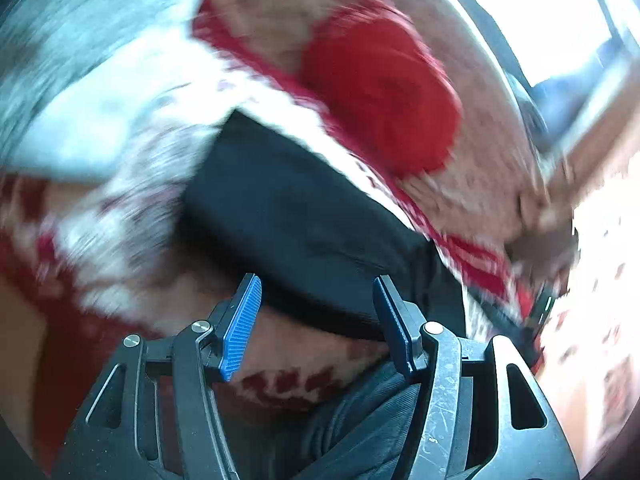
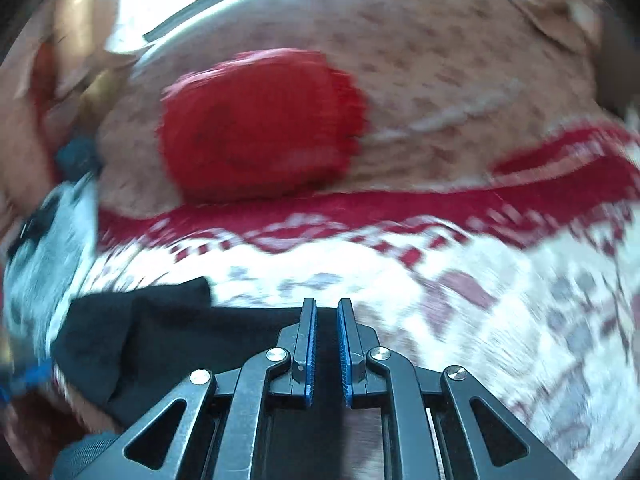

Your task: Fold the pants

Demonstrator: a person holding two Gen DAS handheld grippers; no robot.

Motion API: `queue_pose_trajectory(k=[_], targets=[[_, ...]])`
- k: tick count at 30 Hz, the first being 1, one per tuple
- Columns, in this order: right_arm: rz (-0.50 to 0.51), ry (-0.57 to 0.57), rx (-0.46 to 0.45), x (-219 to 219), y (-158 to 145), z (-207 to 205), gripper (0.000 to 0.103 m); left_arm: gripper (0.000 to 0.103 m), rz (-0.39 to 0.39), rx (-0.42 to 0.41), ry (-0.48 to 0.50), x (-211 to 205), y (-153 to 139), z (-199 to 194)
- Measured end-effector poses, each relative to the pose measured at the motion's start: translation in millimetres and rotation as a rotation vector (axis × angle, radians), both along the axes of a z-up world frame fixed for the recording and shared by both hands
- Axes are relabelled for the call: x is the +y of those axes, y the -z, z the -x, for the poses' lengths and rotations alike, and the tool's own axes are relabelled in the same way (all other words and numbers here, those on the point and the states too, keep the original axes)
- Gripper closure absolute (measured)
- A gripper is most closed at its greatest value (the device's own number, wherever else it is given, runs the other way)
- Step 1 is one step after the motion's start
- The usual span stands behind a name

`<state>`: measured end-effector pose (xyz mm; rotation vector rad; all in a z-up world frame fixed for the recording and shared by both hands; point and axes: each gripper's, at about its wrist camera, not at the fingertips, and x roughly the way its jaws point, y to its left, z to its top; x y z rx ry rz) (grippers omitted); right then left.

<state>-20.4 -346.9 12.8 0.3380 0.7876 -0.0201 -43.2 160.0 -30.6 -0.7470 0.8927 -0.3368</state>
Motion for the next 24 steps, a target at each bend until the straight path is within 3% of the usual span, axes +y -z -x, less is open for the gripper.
queue_pose_trajectory(k=[5, 8, 14, 15, 17, 19, 24], targets=[[-0.102, 0.072, 0.125, -24.7, 27.2, -3.8, 0.094, 0.046, 0.182, 0.092, -0.126, 24.3, 28.5, -15.7], [-0.107, 0.065, 0.141, -24.4, 32.9, -5.2, 0.094, 0.046, 0.265, 0.152, -0.181, 31.8, 43.7, -24.6], [-0.091, 0.051, 0.143, -23.5, 35.0, -4.5, 0.094, 0.046, 0.362, 0.133, -0.252, 48.8, 51.3, -22.6], [-0.089, 0.051, 0.143, -23.0, 34.9, -4.8, 0.094, 0.046, 0.365, 0.121, -0.258, 51.8, 51.2, -24.0], [-0.085, 0.049, 0.142, -20.2, 35.7, -5.7, 0.092, 0.057, 0.347, 0.101, -0.256, 53.5, 47.9, -23.0], [-0.074, 0.041, 0.14, -17.9, 35.8, -6.5, 0.09, 0.082, 0.284, 0.09, -0.241, 50.7, 43.1, -24.1], [-0.07, 0.04, 0.14, -15.9, 35.9, -7.1, 0.089, 0.088, 0.204, 0.096, -0.247, 45.8, 41.5, -29.4]])
